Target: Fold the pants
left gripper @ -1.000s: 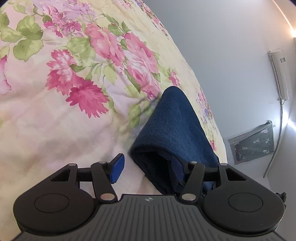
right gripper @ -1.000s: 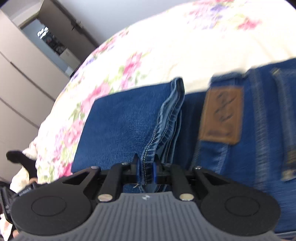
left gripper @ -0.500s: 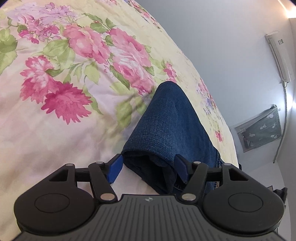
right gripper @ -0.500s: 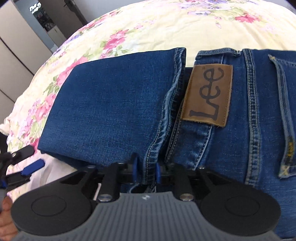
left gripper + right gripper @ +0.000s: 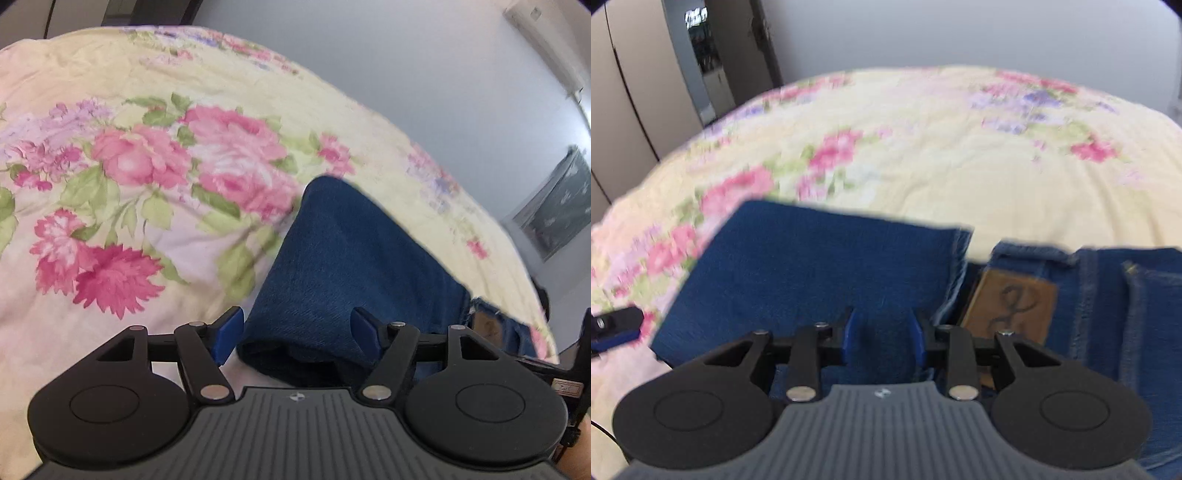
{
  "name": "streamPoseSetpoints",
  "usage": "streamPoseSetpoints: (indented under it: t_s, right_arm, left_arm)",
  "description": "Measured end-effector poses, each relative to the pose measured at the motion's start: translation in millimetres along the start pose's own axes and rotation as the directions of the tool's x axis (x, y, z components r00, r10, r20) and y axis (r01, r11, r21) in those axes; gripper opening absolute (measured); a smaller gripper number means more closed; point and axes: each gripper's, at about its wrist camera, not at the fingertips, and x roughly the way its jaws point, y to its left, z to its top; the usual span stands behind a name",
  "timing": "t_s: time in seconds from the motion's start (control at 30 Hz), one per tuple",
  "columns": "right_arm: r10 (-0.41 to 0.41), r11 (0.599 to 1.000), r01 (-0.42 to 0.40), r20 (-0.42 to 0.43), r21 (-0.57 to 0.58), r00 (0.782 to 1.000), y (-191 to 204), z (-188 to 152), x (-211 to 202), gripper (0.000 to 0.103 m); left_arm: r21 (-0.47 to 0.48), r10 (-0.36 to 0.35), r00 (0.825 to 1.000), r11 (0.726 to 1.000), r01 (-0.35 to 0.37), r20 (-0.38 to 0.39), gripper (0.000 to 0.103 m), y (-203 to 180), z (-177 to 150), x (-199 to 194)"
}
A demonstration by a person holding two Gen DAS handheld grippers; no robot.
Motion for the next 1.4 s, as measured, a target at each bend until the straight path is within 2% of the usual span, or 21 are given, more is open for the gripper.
streamPoseSetpoints:
  t_s: [0.07,0.23,0.3,0.5,0.57,0.63,0.73,1.0,1.17,1.2,1.23,1.33,1.4]
  right_arm:
    - [-0.017,0.998,0.017,0.010,-0.055,1.000,6.1,-12.2,13.1,0.030]
    - [0.000,0.995,0.004,0.035,-0.102,0.999,5.7,-20.7,9.0,0.031]
    - [-0.003,0.992,0.009,0.051,-0.126,0.999,7.0,-21.6,-3.6,0.031]
    - [0.063,0.992,-0.050,0.109,-0.119,0.992,16.4,-31.6,-30.6,0.031]
    - [0.054,0.991,-0.044,0.078,-0.126,0.995,21.2,-40.1,-25.7,0.031]
    - [0.004,0.986,0.004,0.047,-0.168,0.999,28.2,-52.6,-15.3,0.032]
    - [-0.033,0.975,0.047,0.066,-0.217,0.997,37.3,-58.6,-13.1,0.032]
    - [-0.017,0.977,0.033,0.074,-0.213,0.997,36.1,-58.5,-21.3,0.032]
    - [0.001,0.983,0.013,0.076,-0.182,0.997,30.4,-59.7,-18.3,0.033]
    - [0.003,0.983,0.011,0.077,-0.181,0.997,30.1,-59.6,-17.7,0.033]
    - [0.006,0.984,0.009,0.079,-0.179,0.997,29.6,-60.0,-17.6,0.033]
    - [0.019,0.987,-0.006,0.080,-0.160,0.997,26.5,-60.2,-17.1,0.033]
    - [0.027,0.988,-0.014,0.082,-0.151,0.996,24.9,-60.5,-17.7,0.033]
  left_arm:
    - [0.008,0.056,0.997,0.998,-0.056,-0.043,0.077,9.1,-7.5,19.5]
    - [0.034,0.037,0.999,0.999,-0.036,-0.021,0.078,16.9,-12.7,23.4]
    - [0.010,0.030,0.999,0.999,-0.030,-0.017,0.078,15.2,-10.4,17.6]
    - [-0.121,-0.083,0.997,0.989,0.083,0.001,0.079,25.3,-12.1,-4.2]
    - [-0.129,-0.090,0.996,0.988,0.087,-0.016,0.079,26.0,-12.4,-2.0]
    - [-0.119,-0.076,0.997,0.990,0.071,-0.035,0.080,24.2,-12.4,2.1]
    - [-0.094,-0.066,0.997,0.994,0.062,-0.043,0.085,19.9,-13.6,7.3]
    - [-0.084,-0.089,0.994,0.993,0.083,-0.062,0.091,17.0,-5.5,26.0]
    - [-0.213,-0.178,0.983,0.963,0.165,-0.043,0.096,32.1,0.9,37.9]
    - [-0.238,-0.191,0.981,0.955,0.177,-0.034,0.092,34.8,2.1,38.6]
    - [-0.251,-0.184,0.983,0.953,0.172,-0.024,0.071,36.2,3.5,38.1]
    - [-0.224,-0.186,0.982,0.958,0.180,-0.006,0.043,36.7,3.4,33.7]
    - [-0.199,-0.191,0.981,0.961,0.191,0.017,0.038,32.0,1.2,27.3]
